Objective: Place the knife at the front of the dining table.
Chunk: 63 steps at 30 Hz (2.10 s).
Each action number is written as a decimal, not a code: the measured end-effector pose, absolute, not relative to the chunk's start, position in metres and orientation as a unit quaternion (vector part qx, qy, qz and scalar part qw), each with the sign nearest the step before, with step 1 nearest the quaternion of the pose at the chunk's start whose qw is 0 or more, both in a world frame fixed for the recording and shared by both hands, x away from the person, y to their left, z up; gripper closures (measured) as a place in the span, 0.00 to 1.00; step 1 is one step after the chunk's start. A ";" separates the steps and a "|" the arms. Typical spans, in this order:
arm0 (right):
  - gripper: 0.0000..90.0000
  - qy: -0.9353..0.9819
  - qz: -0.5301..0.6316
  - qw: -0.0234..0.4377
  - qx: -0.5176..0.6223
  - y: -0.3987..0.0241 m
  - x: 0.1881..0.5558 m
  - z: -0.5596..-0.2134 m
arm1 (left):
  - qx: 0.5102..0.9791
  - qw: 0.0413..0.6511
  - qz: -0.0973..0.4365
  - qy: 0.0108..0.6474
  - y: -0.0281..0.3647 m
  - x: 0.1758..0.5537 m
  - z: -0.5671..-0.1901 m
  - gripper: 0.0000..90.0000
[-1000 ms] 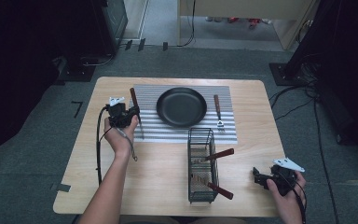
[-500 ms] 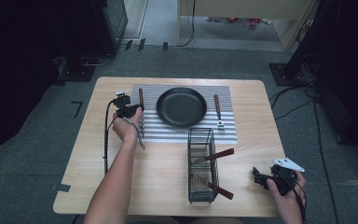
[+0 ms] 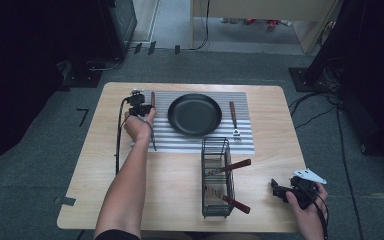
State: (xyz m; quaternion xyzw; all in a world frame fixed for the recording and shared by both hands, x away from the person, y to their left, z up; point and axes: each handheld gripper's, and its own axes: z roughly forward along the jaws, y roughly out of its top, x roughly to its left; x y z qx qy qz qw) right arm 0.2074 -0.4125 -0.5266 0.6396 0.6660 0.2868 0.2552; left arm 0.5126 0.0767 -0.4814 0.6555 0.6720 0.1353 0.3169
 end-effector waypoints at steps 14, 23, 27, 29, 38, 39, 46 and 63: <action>0.00 0.667 0.287 0.254 0.639 -0.413 0.208 -0.527 | 0.676 0.312 0.122 0.656 0.065 0.514 -0.495 0.69; 0.00 0.667 0.287 0.254 0.639 -0.413 0.208 -0.527 | 0.682 0.293 0.141 0.655 0.064 0.512 -0.495 0.86; 0.00 0.667 0.287 0.254 0.639 -0.413 0.208 -0.527 | 0.661 0.301 0.129 0.675 0.070 0.511 -0.495 0.87; 0.00 0.667 0.287 0.254 0.639 -0.413 0.208 -0.527 | 0.650 0.306 0.127 0.684 0.073 0.510 -0.495 0.87; 0.00 0.667 0.287 0.254 0.639 -0.413 0.208 -0.527 | 0.646 0.314 0.128 0.684 0.074 0.508 -0.497 0.86; 0.00 0.667 0.287 0.255 0.639 -0.413 0.208 -0.527 | 0.647 0.318 0.126 0.681 0.074 0.508 -0.497 0.85; 0.00 0.667 0.287 0.255 0.639 -0.413 0.208 -0.527 | 0.647 0.342 0.119 0.671 0.081 0.504 -0.492 0.66; 0.00 0.666 0.287 0.254 0.640 -0.412 0.207 -0.527 | 0.635 0.408 0.112 0.646 0.125 0.445 -0.457 0.14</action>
